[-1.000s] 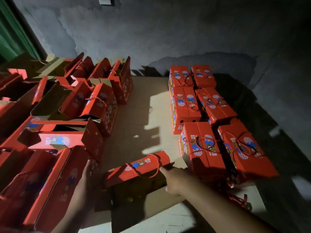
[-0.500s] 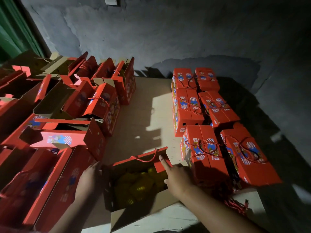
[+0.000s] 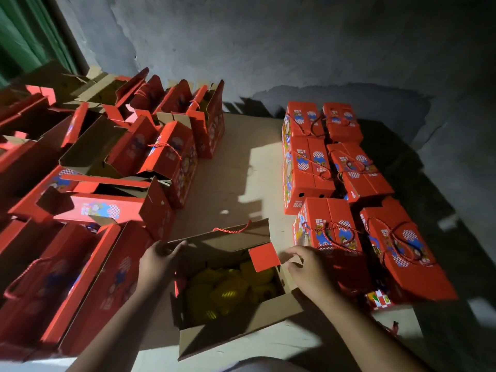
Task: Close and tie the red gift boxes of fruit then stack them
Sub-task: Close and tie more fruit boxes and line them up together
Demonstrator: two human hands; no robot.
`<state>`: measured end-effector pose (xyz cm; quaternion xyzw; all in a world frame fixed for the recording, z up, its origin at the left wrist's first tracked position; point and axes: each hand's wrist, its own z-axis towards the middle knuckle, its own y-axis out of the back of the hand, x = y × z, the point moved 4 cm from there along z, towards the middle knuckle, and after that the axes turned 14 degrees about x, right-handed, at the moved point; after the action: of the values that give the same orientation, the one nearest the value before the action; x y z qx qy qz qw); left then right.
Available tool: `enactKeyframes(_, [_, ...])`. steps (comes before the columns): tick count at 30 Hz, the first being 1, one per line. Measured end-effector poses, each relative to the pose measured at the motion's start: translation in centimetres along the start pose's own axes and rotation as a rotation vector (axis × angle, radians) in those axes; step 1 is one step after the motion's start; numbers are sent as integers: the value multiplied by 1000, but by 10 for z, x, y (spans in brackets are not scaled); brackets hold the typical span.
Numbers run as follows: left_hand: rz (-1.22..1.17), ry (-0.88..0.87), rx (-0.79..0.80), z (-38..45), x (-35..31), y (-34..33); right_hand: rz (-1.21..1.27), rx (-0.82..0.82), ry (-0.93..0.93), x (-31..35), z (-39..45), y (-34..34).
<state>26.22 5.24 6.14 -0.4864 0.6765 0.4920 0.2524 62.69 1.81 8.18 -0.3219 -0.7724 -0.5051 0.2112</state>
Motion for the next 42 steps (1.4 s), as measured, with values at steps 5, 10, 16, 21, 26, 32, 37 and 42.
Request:
enactKeyframes(5, [-192,0,82,-5,6,1,317,46,69,4,-6,-10])
enactKeyframes(10, [17,-183,242,-28,25,7,376,77,121,-1,-12,-18])
enactKeyframes(16, [568,-396,384,-57,42,10,288,229,146,-20,-21,-24])
enactKeyframes(21, [635,-380,413,-64,59,5,120,415,126,-40,-37,-29])
enactKeyframes(26, [651,-360,359,-65,63,-5,-2,492,157,-47,-38,-28])
enactKeyframes(32, [638,-357,273,-61,57,-10,-28,491,163,-60,-35,-24])
enactKeyframes(37, [633,-355,245,-60,52,-10,99,427,156,-57,-29,-22])
enactKeyframes(42, [600,-350,252,-62,48,-10,94,253,111,-50,-16,-28])
